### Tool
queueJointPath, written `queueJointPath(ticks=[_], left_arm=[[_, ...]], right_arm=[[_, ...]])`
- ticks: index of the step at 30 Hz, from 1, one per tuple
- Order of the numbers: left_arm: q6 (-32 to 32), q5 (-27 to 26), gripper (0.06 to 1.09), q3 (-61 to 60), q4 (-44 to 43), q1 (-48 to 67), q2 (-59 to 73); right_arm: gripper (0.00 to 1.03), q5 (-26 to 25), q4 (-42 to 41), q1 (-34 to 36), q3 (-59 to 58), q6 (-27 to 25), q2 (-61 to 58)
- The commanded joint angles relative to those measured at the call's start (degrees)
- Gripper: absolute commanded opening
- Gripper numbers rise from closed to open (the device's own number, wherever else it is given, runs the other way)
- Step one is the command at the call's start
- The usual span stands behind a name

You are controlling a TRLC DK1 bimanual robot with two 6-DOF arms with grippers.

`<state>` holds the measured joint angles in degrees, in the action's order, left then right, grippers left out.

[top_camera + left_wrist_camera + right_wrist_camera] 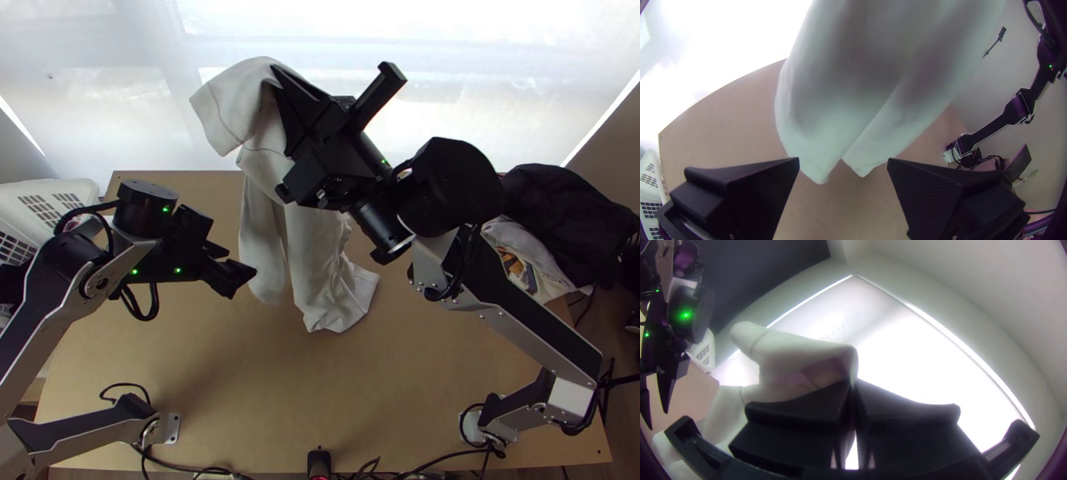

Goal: Fold the t-shirt

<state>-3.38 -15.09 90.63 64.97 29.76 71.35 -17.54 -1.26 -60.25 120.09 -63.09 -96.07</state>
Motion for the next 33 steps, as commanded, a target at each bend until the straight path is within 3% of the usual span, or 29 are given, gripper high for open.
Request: queueJointPath(ticks=[1,8,10,12,15,24,29,30,32,33], left_arm=[[1.7,-0.1,1.02,-1.5,-2.7,-0.5,1.7],[2.2,0.9,0.99,-4.1,-6.3,-0.9,2.7],[2.2,0.6,0.87,-3.9,-6.3,-0.7,3.6],[2.2,-1.6,0.63,-3.7,-6.4,-0.6,4.4],[2.2,-4.2,0.36,-3.1,-6.4,-0.7,5.5],[3.3,-6.9,0.20,-2.5,-6.3,-0.5,6.6],[3.7,-6.9,0.20,-2.6,-6.5,-0.9,6.6],[3.6,-6.9,0.24,-2.8,-6.9,-1.2,6.6],[3.1,-6.9,0.60,-3.4,-7.0,-1.7,6.5],[3.0,-6.9,0.68,-3.8,-7.0,-1.9,6.3]], right_arm=[[0.03,-0.4,-0.1,0.3,-0.6,0.0,0.7],[0.03,-0.7,0.0,0.0,-0.6,0.0,1.7],[0.03,-0.8,0.1,0.0,-0.6,0.0,1.8],[0.03,-0.9,0.1,0.0,-0.6,0.0,1.9],[0.03,-1.4,0.3,0.0,-0.6,0.1,2.0],[0.03,-2.0,0.5,-0.1,-0.8,0.0,2.5],[0.03,-2.1,0.6,-0.1,-1.2,0.1,2.5],[0.03,-2.1,0.6,-0.1,-1.3,0.1,2.5],[0.03,-2.1,0.6,-0.2,-1.3,0.1,2.5],[0.03,-2.1,0.6,-0.2,-1.3,0.1,2.5]])
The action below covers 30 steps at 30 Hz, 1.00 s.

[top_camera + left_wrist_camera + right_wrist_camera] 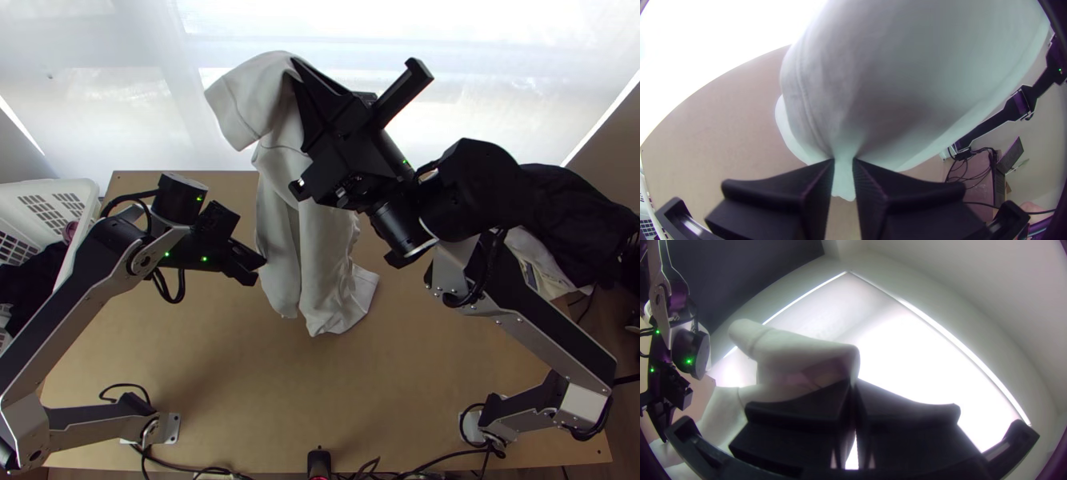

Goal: Fold the t-shirt

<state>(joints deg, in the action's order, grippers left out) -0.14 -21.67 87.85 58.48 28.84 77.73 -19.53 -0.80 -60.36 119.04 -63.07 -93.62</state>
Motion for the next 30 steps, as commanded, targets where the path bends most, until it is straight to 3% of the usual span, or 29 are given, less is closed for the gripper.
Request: queueJointPath(ticks=[1,7,24,25,30], left_arm=[[-0.3,-0.3,0.70,-1.5,-0.5,-1.3,-0.2],[-0.2,-0.9,0.76,-5.0,-0.5,-2.7,-0.3],[-2.8,-14.7,0.76,-3.0,-0.6,-2.5,4.5],[-2.9,-15.3,0.73,-3.0,-0.6,-2.6,4.5],[-4.1,-18.8,0.37,-2.6,-0.6,-4.3,4.4]], right_arm=[[0.03,-0.1,0.1,-0.1,-0.2,0.1,0.0],[0.03,-0.2,0.1,-0.2,-0.2,0.1,0.1],[0.03,-0.3,0.2,-0.2,-0.4,0.0,0.1],[0.03,-0.3,0.2,-0.2,-0.5,0.0,0.1],[0.03,-0.5,0.2,-0.2,-0.7,0.0,0.1]])
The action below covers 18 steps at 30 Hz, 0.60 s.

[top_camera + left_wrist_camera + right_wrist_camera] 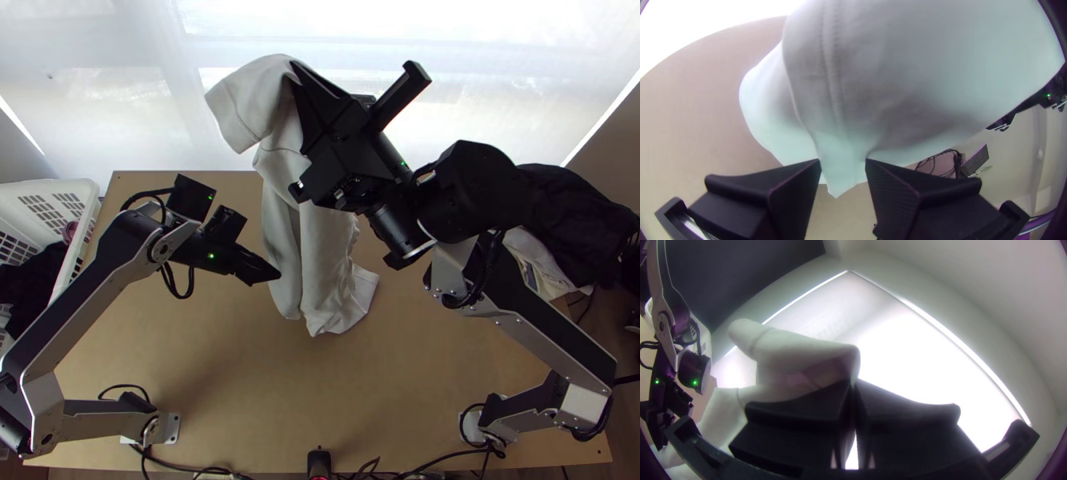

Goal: Fold the t-shirt

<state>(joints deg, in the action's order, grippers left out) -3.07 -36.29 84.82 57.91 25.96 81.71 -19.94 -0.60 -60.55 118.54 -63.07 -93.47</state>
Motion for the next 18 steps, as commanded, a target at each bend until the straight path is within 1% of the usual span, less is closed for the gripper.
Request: queueJointPath(ticks=[1,2,3,5,7,18], left_arm=[[-1.2,-4.2,0.30,0.4,-0.2,-1.7,0.5],[-1.3,-4.3,0.23,0.4,-0.3,-2.0,0.4],[-1.3,-4.2,0.18,0.4,-0.4,-2.2,0.3],[-1.3,-4.3,0.17,0.4,-0.4,-2.6,0.0],[-1.4,-4.3,0.10,0.4,-0.4,-2.9,-0.5],[-2.6,-5.5,0.09,0.8,-0.2,-6.2,-2.7]], right_arm=[[0.03,-0.1,0.0,0.0,-0.3,0.0,0.0],[0.03,-0.1,0.0,0.0,-0.4,0.0,0.0],[0.03,-0.1,0.0,0.0,-0.5,0.0,0.0],[0.03,-0.2,0.0,0.0,-0.6,0.1,0.0],[0.03,-0.4,0.0,0.0,-0.6,0.1,0.0],[0.03,-1.2,0.0,0.2,-2.1,0.1,1.4]])
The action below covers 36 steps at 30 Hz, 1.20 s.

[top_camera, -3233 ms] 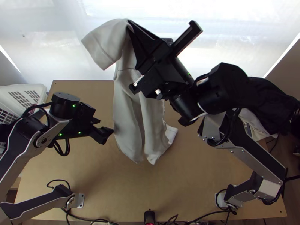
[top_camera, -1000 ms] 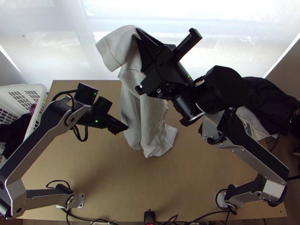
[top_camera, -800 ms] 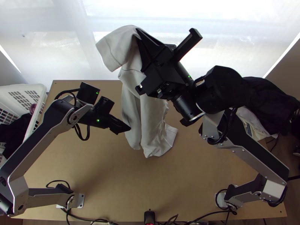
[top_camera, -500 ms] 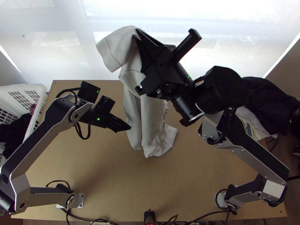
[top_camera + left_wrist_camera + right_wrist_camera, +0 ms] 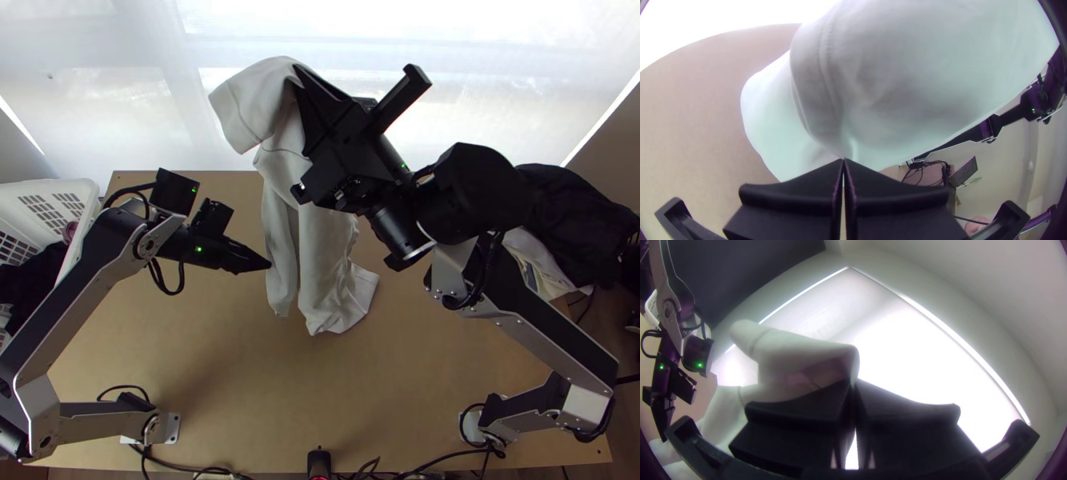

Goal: Fold the t-shirt

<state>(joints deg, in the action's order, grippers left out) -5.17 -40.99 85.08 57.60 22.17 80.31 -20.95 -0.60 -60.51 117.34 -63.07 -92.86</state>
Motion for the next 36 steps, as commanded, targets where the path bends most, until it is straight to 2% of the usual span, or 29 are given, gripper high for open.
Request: queueJointPath(ticks=[1,10,15,25,36], left_arm=[[-0.5,-0.8,0.09,1.2,0.4,-3.7,-1.6],[-0.5,-0.4,0.09,15.9,3.3,-24.6,-2.4],[-0.6,3.7,0.09,26.5,2.2,-31.7,-2.4],[-1.6,11.2,0.09,45.4,0.5,-34.4,-1.6],[-2.4,21.9,0.09,45.8,-10.3,-39.9,-7.8]], right_arm=[[0.03,-0.3,-0.1,0.3,-1.1,0.0,1.0],[0.03,-0.9,-0.1,4.3,-3.9,0.0,4.8],[0.03,-1.0,0.2,6.2,-4.7,0.0,6.7],[0.03,-0.8,1.2,5.1,-2.2,-0.3,7.7],[0.03,-0.1,0.5,2.2,7.5,0.1,2.1]])
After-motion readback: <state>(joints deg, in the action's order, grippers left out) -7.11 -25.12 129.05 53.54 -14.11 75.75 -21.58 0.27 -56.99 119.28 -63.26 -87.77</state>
